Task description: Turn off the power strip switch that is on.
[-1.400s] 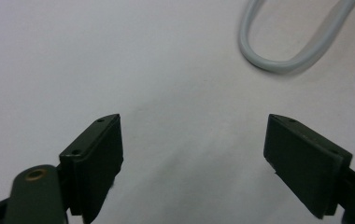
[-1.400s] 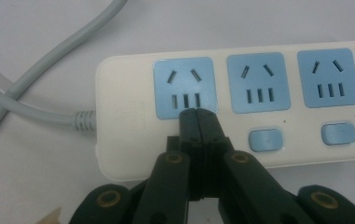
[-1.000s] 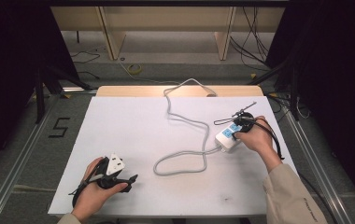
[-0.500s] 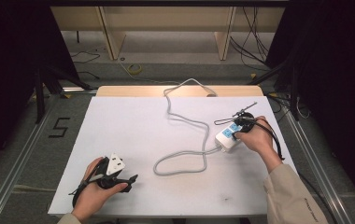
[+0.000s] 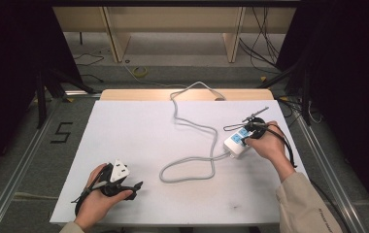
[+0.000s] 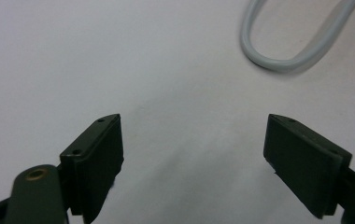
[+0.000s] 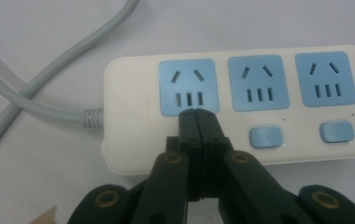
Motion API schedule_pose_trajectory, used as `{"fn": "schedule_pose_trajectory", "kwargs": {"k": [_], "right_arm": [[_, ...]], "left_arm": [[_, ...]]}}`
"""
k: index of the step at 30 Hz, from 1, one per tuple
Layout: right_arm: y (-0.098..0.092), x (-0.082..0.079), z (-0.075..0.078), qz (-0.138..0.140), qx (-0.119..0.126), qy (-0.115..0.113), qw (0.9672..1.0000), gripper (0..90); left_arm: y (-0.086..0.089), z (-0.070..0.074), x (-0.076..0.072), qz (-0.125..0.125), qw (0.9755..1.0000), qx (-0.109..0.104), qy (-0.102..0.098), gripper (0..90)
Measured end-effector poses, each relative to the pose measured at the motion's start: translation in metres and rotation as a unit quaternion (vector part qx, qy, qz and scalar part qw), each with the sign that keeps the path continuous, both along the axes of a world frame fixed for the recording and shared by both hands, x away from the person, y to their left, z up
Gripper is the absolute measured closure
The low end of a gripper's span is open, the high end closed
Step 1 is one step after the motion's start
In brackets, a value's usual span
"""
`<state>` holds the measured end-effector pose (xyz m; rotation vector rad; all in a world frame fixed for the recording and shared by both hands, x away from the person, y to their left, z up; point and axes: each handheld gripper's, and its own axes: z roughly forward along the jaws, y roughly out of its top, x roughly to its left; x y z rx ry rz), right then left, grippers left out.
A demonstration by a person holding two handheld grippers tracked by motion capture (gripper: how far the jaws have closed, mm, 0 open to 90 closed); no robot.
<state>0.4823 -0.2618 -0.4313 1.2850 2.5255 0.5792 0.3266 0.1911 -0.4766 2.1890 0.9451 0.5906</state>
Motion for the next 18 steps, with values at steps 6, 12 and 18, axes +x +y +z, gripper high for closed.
{"fn": "schedule_pose_trajectory", "kwargs": {"k": [6,12,18], "right_arm": [[-0.003,-0.004,0.005,0.002,0.004,-0.006,1.0,88.2],[-0.008,-0.012,0.01,0.007,0.009,-0.009,0.9999,85.3],[-0.011,-0.021,0.013,0.013,0.02,-0.015,0.9996,82.1]], "left_arm": [[0.0,0.0,0.0,0.0,1.0,0.0,0.0,19.9],[0.0,0.0,0.0,-0.001,1.0,0.001,-0.001,19.9],[-0.001,0.0,0.0,-0.001,1.0,0.001,-0.001,19.9]]}}
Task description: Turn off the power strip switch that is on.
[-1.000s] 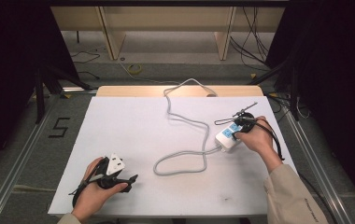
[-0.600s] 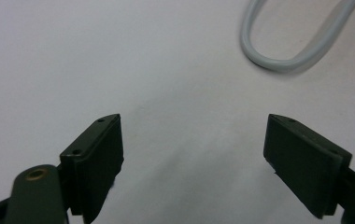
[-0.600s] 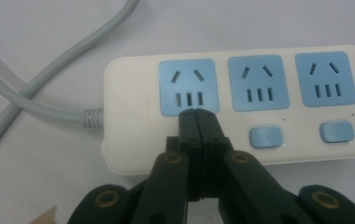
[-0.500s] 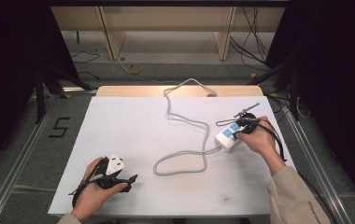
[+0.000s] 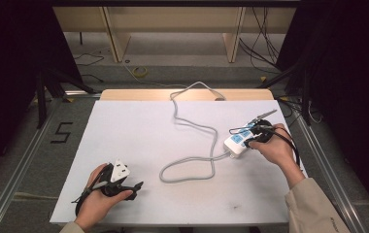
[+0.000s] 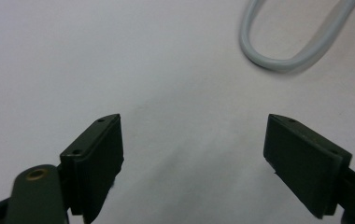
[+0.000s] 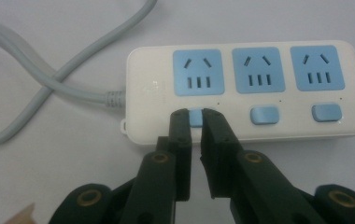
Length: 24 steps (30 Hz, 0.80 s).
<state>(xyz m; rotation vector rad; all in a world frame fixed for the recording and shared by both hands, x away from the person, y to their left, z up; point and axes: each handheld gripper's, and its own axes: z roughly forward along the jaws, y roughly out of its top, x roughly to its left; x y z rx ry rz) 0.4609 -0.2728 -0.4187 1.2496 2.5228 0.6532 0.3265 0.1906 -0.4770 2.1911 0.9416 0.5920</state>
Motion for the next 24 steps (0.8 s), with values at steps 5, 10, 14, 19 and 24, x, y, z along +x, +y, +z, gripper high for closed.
{"fn": "schedule_pose_trajectory", "kwargs": {"k": [5,10,14,19,24], "right_arm": [[-0.002,-0.01,-0.001,0.004,0.003,-0.006,1.0,79.2],[-0.005,-0.018,-0.002,0.005,0.011,-0.007,0.9999,76.6],[-0.008,-0.024,-0.004,0.008,0.022,-0.002,0.9997,74.9],[-0.013,-0.036,-0.007,0.009,0.039,-0.006,0.9992,70.8],[-0.015,-0.049,-0.01,0.018,0.055,-0.015,0.9982,65.6]], "left_arm": [[0.0,0.0,0.0,0.0,1.0,0.0,0.0,19.9],[0.0,0.0,0.0,0.001,1.0,0.0,0.0,19.9],[0.0,0.0,0.0,0.001,1.0,-0.001,0.0,19.9],[0.0,0.0,0.0,0.001,1.0,-0.001,0.001,19.9],[-0.001,0.0,0.0,0.001,1.0,-0.001,0.002,20.1]]}}
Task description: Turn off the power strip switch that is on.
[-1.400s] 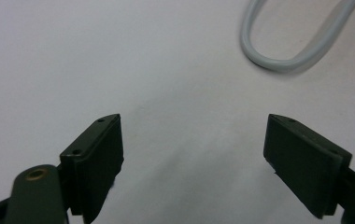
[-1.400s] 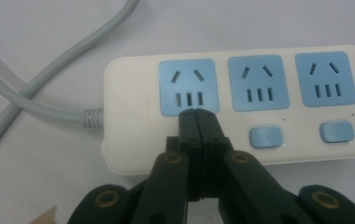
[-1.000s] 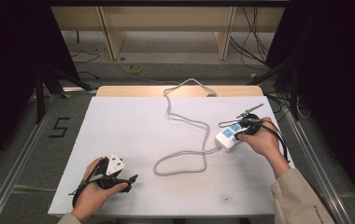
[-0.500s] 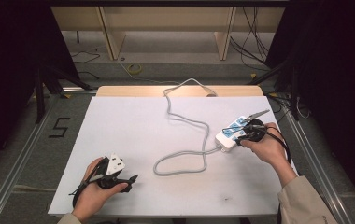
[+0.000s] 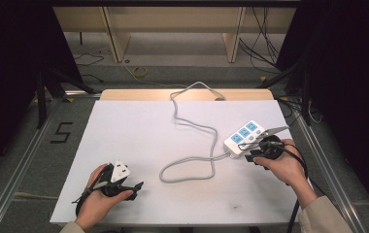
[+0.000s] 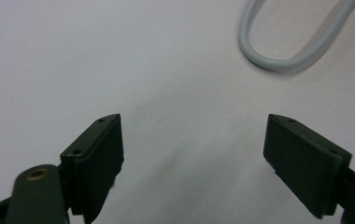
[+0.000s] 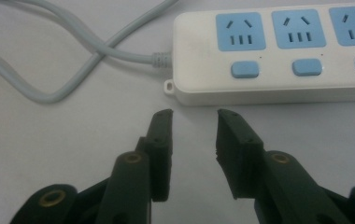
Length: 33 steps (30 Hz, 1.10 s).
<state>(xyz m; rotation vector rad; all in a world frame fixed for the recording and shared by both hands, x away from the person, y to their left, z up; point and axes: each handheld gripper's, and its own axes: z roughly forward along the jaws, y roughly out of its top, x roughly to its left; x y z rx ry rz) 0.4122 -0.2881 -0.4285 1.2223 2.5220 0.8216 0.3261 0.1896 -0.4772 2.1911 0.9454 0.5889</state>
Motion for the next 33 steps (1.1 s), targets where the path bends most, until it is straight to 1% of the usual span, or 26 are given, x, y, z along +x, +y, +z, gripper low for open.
{"fn": "schedule_pose_trajectory", "kwargs": {"k": [5,8,14,19,23,25,28,33], "right_arm": [[0.0,-0.011,-0.003,0.004,0.013,-0.015,0.9998,61.1],[-0.001,-0.017,-0.006,0.004,0.026,-0.019,0.9995,58.6],[-0.004,-0.03,-0.014,0.008,0.038,-0.04,0.9984,53.1],[-0.005,-0.041,-0.019,0.016,0.047,-0.052,0.9974,51.1],[-0.007,-0.051,-0.024,0.018,0.056,-0.063,0.9963,49.8],[-0.008,-0.055,-0.028,0.018,0.06,-0.065,0.996,48.9],[-0.008,-0.06,-0.032,0.013,0.068,-0.058,0.9959,47.5],[-0.009,-0.064,-0.032,0.009,0.076,-0.068,0.9947,45.6]], "left_arm": [[0.0,0.0,0.0,0.0,1.0,0.0,-0.001,20.0],[0.0,0.0,0.0,0.001,1.0,0.0,-0.001,20.0],[0.0,0.0,0.0,0.001,1.0,0.0,-0.001,20.0],[-0.001,0.0,-0.001,0.001,1.0,-0.001,-0.001,20.0],[-0.001,0.0,-0.001,0.0,1.0,0.0,-0.001,20.1],[-0.001,0.0,-0.001,0.0,1.0,-0.001,0.0,20.0],[-0.001,0.0,-0.001,0.0,1.0,0.0,-0.001,20.0],[-0.002,0.0,-0.001,-0.003,1.0,0.001,-0.001,20.1]]}}
